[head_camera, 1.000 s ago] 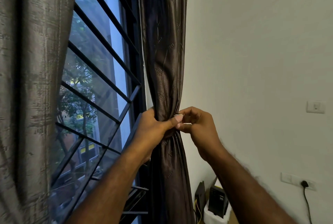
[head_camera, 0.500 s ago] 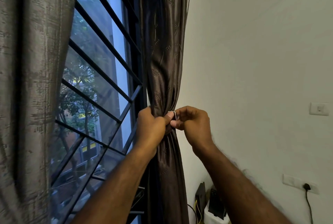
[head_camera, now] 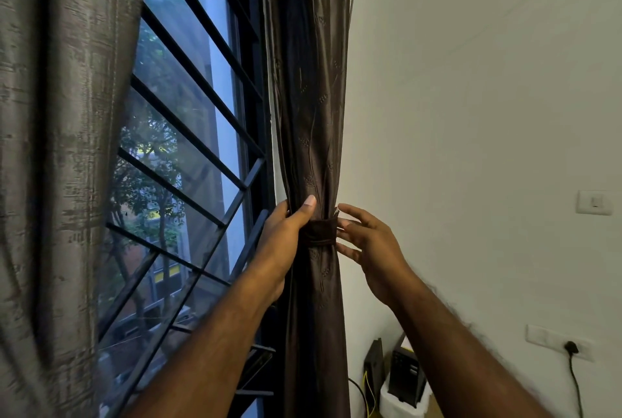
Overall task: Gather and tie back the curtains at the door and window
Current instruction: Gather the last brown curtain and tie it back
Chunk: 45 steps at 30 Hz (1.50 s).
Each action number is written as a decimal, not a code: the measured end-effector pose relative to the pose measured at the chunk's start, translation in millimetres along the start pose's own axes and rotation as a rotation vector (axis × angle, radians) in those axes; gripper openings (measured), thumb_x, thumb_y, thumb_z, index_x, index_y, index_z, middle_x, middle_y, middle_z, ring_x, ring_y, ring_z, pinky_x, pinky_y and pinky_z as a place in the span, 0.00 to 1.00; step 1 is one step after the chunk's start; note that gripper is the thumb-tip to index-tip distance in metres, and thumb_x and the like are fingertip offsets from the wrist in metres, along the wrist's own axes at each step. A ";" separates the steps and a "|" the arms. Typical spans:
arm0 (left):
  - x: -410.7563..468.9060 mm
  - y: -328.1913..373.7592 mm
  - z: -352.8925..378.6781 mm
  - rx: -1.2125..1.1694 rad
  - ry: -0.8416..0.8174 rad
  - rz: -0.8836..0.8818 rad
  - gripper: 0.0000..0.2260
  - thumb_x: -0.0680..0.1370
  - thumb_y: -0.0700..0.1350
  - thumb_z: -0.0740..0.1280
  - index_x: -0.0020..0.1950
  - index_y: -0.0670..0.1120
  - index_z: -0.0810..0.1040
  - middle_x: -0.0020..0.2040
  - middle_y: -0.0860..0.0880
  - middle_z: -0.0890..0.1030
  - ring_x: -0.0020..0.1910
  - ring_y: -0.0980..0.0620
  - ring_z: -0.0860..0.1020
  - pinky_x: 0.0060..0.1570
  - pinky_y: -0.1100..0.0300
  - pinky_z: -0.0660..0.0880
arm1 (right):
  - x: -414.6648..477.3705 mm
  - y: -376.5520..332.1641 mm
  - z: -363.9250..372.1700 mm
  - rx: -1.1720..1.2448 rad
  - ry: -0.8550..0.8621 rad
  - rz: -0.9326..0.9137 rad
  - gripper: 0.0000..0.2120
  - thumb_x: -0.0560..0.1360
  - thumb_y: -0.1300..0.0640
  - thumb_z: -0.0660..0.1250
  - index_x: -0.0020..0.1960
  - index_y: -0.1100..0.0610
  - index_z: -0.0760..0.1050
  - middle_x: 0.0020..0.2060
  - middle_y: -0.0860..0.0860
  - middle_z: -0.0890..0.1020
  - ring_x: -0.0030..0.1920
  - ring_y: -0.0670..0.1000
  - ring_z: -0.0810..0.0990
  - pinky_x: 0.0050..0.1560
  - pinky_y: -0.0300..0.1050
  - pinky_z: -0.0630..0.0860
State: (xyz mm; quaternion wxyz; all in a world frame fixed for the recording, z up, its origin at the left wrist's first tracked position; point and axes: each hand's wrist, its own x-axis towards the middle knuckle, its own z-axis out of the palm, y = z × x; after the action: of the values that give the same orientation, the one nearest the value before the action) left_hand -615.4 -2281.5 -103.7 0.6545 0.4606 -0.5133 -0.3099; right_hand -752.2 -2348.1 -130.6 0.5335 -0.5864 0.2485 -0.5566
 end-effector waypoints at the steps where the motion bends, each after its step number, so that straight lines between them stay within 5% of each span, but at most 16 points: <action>1: -0.9 -0.7 0.0 -0.001 0.004 -0.004 0.25 0.76 0.62 0.65 0.70 0.52 0.72 0.64 0.48 0.79 0.65 0.46 0.76 0.67 0.41 0.70 | 0.4 0.6 0.2 -0.009 0.016 0.012 0.12 0.82 0.59 0.63 0.60 0.47 0.79 0.56 0.52 0.86 0.57 0.51 0.85 0.60 0.50 0.81; 6: -4.7 -5.2 0.3 0.012 -0.008 0.000 0.23 0.79 0.57 0.64 0.73 0.52 0.70 0.66 0.53 0.76 0.66 0.52 0.73 0.64 0.55 0.69 | -1.9 1.0 1.7 -0.091 0.007 0.033 0.10 0.84 0.51 0.59 0.62 0.43 0.75 0.63 0.48 0.81 0.64 0.50 0.78 0.67 0.55 0.74; 9: -10.3 -7.7 1.5 0.052 -0.022 0.007 0.23 0.80 0.56 0.63 0.74 0.53 0.67 0.59 0.60 0.72 0.61 0.60 0.70 0.58 0.61 0.65 | -4.7 2.8 3.0 -0.135 -0.022 0.024 0.09 0.84 0.49 0.58 0.60 0.39 0.75 0.56 0.38 0.81 0.58 0.42 0.78 0.61 0.49 0.73; 13: -20.7 -10.4 -2.4 0.157 -0.020 -0.007 0.11 0.81 0.55 0.63 0.63 0.62 0.74 0.49 0.76 0.73 0.53 0.72 0.72 0.51 0.70 0.66 | -6.9 12.4 2.6 -0.239 0.078 -0.035 0.09 0.83 0.49 0.61 0.58 0.39 0.77 0.49 0.32 0.79 0.54 0.40 0.78 0.62 0.47 0.74; 17: -33.6 -9.1 -12.6 0.222 0.010 0.026 0.22 0.81 0.52 0.64 0.75 0.52 0.67 0.70 0.56 0.73 0.68 0.58 0.71 0.65 0.61 0.68 | -15.2 9.7 8.2 -0.394 0.232 -0.131 0.14 0.81 0.51 0.63 0.65 0.50 0.78 0.59 0.47 0.83 0.57 0.47 0.80 0.64 0.52 0.77; 22: -82.0 10.0 -25.9 0.289 0.038 0.102 0.06 0.81 0.48 0.64 0.57 0.55 0.77 0.55 0.50 0.83 0.52 0.53 0.83 0.57 0.52 0.78 | -53.5 -10.6 16.9 -0.427 0.289 -0.233 0.12 0.80 0.51 0.64 0.62 0.51 0.79 0.58 0.49 0.84 0.55 0.51 0.83 0.60 0.56 0.80; 26: -139.4 39.6 -39.1 0.330 -0.098 0.136 0.06 0.81 0.43 0.64 0.52 0.46 0.81 0.46 0.46 0.85 0.41 0.47 0.85 0.46 0.51 0.82 | -111.7 -29.8 30.3 -0.349 0.304 -0.309 0.10 0.79 0.54 0.64 0.57 0.51 0.81 0.52 0.50 0.85 0.49 0.50 0.85 0.53 0.55 0.83; 32: -251.9 78.4 -89.2 0.226 -0.045 0.302 0.07 0.80 0.38 0.65 0.46 0.38 0.81 0.36 0.41 0.83 0.26 0.45 0.79 0.25 0.59 0.74 | -238.5 -47.7 67.2 -0.123 0.293 -0.309 0.11 0.78 0.60 0.63 0.57 0.57 0.80 0.47 0.55 0.86 0.40 0.53 0.85 0.36 0.41 0.79; 36: -325.7 74.9 -136.1 0.097 0.086 0.378 0.07 0.78 0.35 0.65 0.42 0.34 0.80 0.29 0.37 0.78 0.19 0.45 0.71 0.21 0.66 0.66 | -312.4 -36.4 105.8 -0.067 0.205 -0.249 0.10 0.79 0.62 0.62 0.57 0.59 0.79 0.43 0.55 0.85 0.34 0.53 0.84 0.34 0.43 0.79; 42: -389.5 34.6 -192.8 0.103 0.369 0.184 0.09 0.78 0.35 0.63 0.40 0.40 0.79 0.28 0.42 0.77 0.20 0.49 0.70 0.21 0.67 0.64 | -380.5 0.8 164.6 -0.073 0.050 -0.094 0.08 0.81 0.63 0.61 0.55 0.61 0.78 0.40 0.56 0.85 0.30 0.52 0.82 0.32 0.44 0.78; 45: -413.5 9.5 -205.3 0.135 0.381 0.024 0.08 0.79 0.35 0.64 0.41 0.39 0.79 0.28 0.44 0.77 0.20 0.49 0.70 0.21 0.67 0.65 | -402.5 20.9 183.1 -0.091 -0.035 -0.033 0.08 0.82 0.63 0.61 0.53 0.58 0.79 0.39 0.55 0.85 0.31 0.51 0.82 0.33 0.43 0.78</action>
State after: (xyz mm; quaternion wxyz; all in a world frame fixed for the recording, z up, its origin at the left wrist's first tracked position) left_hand -535.7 -1856.1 -264.8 0.7113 0.5475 -0.4050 -0.1742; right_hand -681.2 -1934.3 -270.8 0.5014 -0.6236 0.2546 -0.5431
